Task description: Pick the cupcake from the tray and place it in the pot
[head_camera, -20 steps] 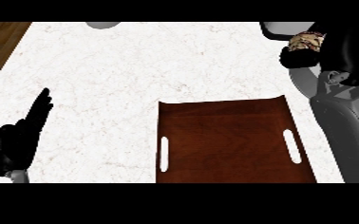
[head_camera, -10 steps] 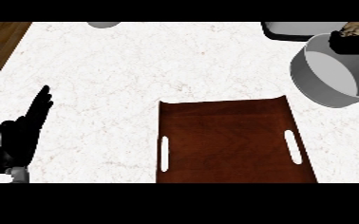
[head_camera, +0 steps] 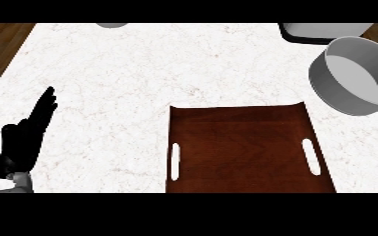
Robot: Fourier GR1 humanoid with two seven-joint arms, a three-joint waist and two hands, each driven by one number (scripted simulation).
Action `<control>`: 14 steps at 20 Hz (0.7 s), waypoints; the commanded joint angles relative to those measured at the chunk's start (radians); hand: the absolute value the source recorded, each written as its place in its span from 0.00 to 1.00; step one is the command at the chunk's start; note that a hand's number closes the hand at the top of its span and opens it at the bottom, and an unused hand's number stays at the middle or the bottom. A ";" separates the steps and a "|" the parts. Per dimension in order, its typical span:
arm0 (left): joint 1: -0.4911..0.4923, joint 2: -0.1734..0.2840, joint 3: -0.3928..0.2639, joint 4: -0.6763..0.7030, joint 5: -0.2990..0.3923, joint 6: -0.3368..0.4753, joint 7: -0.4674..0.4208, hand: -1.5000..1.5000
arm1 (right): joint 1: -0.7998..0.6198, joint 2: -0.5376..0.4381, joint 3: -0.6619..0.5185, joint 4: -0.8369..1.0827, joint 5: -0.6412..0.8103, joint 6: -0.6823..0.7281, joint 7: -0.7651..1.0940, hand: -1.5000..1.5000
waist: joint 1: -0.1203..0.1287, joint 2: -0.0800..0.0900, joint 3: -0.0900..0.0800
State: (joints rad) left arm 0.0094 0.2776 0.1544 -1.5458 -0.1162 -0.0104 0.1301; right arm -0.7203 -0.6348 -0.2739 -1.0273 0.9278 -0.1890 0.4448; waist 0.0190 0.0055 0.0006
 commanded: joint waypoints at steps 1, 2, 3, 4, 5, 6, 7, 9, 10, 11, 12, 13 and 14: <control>-0.016 -0.014 -0.003 0.005 0.005 -0.006 0.010 0.50 | -0.067 -0.062 -0.052 0.247 -0.027 -0.054 -0.162 1.00 | 0.005 0.003 0.000; 0.011 -0.001 0.015 0.016 0.017 -0.022 -0.013 0.50 | -0.090 -0.068 -0.048 0.295 -0.009 -0.071 -0.172 1.00 | 0.007 0.002 0.000; -0.007 0.017 0.008 -0.042 0.011 -0.025 0.028 0.50 | -0.071 -0.075 -0.055 0.359 0.000 -0.104 -0.205 1.00 | 0.019 0.007 0.001; 0.025 -0.003 -0.001 -0.011 0.007 -0.028 -0.030 0.50 | -0.083 -0.052 -0.037 0.396 0.024 -0.142 -0.217 1.00 | 0.017 0.006 0.001; 0.005 -0.031 -0.025 -0.015 -0.033 0.017 -0.013 0.50 | -0.113 -0.104 -0.040 0.436 0.026 -0.090 -0.231 1.00 | 0.015 0.006 0.001; -0.013 -0.014 -0.014 0.009 -0.015 -0.010 -0.017 0.50 | -0.131 -0.093 -0.032 0.491 0.052 -0.138 -0.240 1.00 | 0.021 0.009 0.001; -0.051 -0.028 -0.027 0.019 -0.032 0.014 0.001 0.50 | -0.109 -0.092 -0.024 0.521 0.070 -0.161 -0.255 1.00 | 0.025 0.015 0.002; -0.019 -0.037 -0.031 0.004 -0.028 0.008 -0.001 0.50 | -0.141 -0.047 -0.100 0.576 -0.021 -0.204 -0.305 1.00 | 0.027 0.012 0.002; -0.023 -0.026 -0.029 -0.056 -0.018 0.001 0.044 0.50 | -0.159 -0.079 -0.113 0.623 -0.021 -0.193 -0.314 1.00 | 0.037 0.013 0.003; 0.001 -0.038 -0.030 -0.009 -0.022 0.001 -0.018 0.50 | -0.171 -0.104 -0.140 0.644 -0.052 -0.167 -0.344 0.00 | 0.032 0.014 0.003; 0.016 -0.022 -0.019 0.012 -0.028 -0.006 -0.065 0.50 | -0.162 -0.065 -0.147 0.663 -0.050 -0.219 -0.323 0.00 | 0.036 0.016 0.003; -0.022 -0.033 -0.029 -0.023 -0.025 0.004 0.011 0.50 | -0.184 -0.097 -0.174 0.684 -0.084 -0.164 -0.351 0.00 | 0.036 0.016 0.004; -0.039 -0.035 -0.021 0.021 -0.019 0.001 -0.020 0.50 | -0.151 -0.052 -0.190 0.692 -0.105 -0.218 -0.395 0.00 | 0.031 0.018 0.004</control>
State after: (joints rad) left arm -0.0085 0.2498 0.1325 -1.5476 -0.1364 -0.0103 0.1194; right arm -0.8688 -0.7102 -0.4045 -0.4213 0.8806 -0.3660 0.1239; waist 0.0487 0.0195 0.0034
